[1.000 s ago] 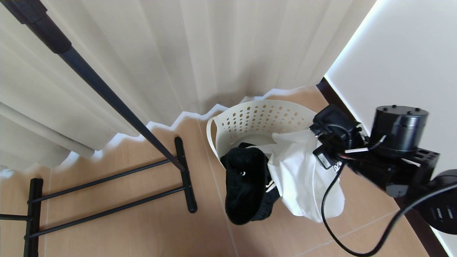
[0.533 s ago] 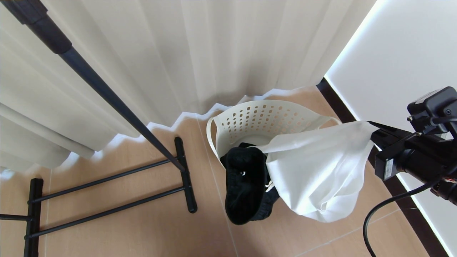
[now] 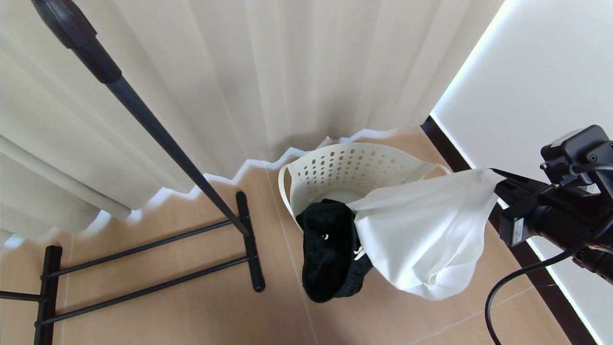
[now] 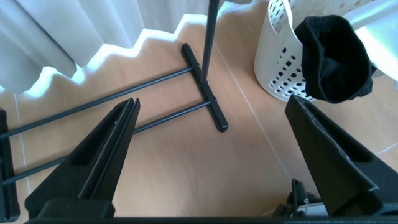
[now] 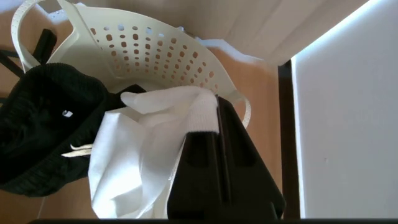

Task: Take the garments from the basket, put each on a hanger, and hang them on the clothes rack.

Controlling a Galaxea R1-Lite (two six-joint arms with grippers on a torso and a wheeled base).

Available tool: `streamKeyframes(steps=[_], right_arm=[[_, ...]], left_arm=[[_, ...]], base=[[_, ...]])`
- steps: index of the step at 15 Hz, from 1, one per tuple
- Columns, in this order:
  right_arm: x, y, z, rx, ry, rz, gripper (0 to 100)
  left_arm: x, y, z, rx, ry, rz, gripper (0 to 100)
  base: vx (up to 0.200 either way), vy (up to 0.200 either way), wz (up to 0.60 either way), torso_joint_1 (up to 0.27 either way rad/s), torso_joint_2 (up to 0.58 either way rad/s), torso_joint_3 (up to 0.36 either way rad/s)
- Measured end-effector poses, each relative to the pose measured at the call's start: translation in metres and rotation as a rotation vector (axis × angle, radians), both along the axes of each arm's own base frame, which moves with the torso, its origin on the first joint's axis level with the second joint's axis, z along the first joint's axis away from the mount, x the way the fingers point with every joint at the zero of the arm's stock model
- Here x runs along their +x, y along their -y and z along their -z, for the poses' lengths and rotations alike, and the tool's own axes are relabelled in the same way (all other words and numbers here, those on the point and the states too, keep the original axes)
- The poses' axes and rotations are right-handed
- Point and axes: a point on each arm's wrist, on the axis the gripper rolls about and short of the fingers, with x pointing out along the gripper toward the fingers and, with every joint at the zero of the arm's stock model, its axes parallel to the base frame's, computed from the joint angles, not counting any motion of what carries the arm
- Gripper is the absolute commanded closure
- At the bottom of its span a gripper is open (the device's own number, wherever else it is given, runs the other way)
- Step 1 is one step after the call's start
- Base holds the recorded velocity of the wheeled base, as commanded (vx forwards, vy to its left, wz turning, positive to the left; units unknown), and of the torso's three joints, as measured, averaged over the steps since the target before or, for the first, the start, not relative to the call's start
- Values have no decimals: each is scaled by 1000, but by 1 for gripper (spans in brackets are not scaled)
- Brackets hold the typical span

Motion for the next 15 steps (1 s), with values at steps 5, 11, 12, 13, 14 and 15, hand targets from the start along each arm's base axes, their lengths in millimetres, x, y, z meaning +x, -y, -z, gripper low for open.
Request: streamKeyframes(steps=[5, 11, 12, 13, 14, 15], right_arm=[[1, 3, 0, 0, -1, 12, 100], [1, 8, -1, 6, 3, -11, 100], [2, 9, -1, 6, 4, -5, 100], [2, 10, -1, 6, 4, -3, 100], [2, 10, -1, 6, 5, 1, 100], [2, 10, -1, 6, 4, 1, 100]], left_arm=[[0, 0, 0, -1, 0, -1, 0], [0, 0, 0, -1, 4, -3, 0], [0, 0, 0, -2, 2, -3, 0], [0, 0, 0, -1, 2, -3, 0], [0, 0, 0, -1, 3, -3, 0], [0, 0, 0, -1, 3, -3, 0]], base=[[0, 0, 0, 1, 2, 198], [0, 0, 0, 1, -6, 187], [0, 0, 0, 2, -203, -2], [0, 0, 0, 12, -320, -100], [0, 0, 0, 17, -364, -139], [0, 0, 0, 27, -408, -163]])
